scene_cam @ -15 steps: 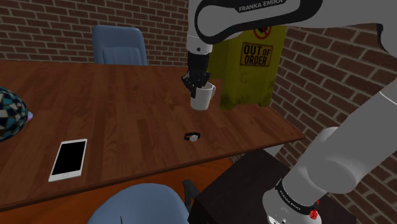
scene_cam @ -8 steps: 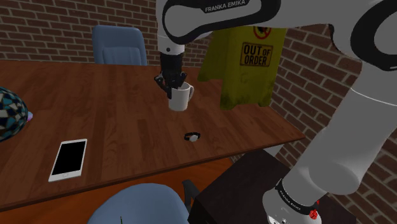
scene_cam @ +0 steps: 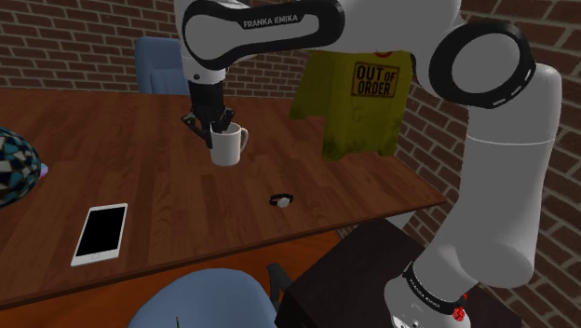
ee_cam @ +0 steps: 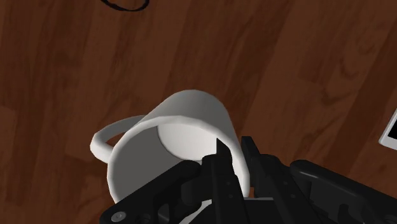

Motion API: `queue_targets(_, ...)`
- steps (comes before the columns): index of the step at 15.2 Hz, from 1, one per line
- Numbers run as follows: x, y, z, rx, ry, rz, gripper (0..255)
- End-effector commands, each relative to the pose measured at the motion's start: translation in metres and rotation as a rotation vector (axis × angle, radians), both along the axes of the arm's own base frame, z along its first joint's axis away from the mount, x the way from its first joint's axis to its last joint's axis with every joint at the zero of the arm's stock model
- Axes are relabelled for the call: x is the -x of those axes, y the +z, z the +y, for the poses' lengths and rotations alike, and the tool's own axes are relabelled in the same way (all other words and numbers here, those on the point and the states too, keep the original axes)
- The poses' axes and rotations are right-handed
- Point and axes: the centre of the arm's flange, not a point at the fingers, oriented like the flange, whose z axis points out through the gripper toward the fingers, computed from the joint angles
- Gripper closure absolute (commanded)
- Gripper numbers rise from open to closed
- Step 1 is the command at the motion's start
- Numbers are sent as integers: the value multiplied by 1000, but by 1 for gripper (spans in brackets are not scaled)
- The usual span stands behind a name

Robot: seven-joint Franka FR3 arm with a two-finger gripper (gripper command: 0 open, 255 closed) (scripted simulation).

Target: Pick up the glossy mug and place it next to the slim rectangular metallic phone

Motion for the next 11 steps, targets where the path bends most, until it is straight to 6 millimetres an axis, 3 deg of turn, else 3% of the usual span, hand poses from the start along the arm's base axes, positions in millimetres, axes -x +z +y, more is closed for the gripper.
queue_targets(1,-16,0,24,0,-1,0,255)
queue_targets(6,-57,-12,76,0,-1,0,255)
queue_targets(11,-57,-38,76,0,-1,0,255)
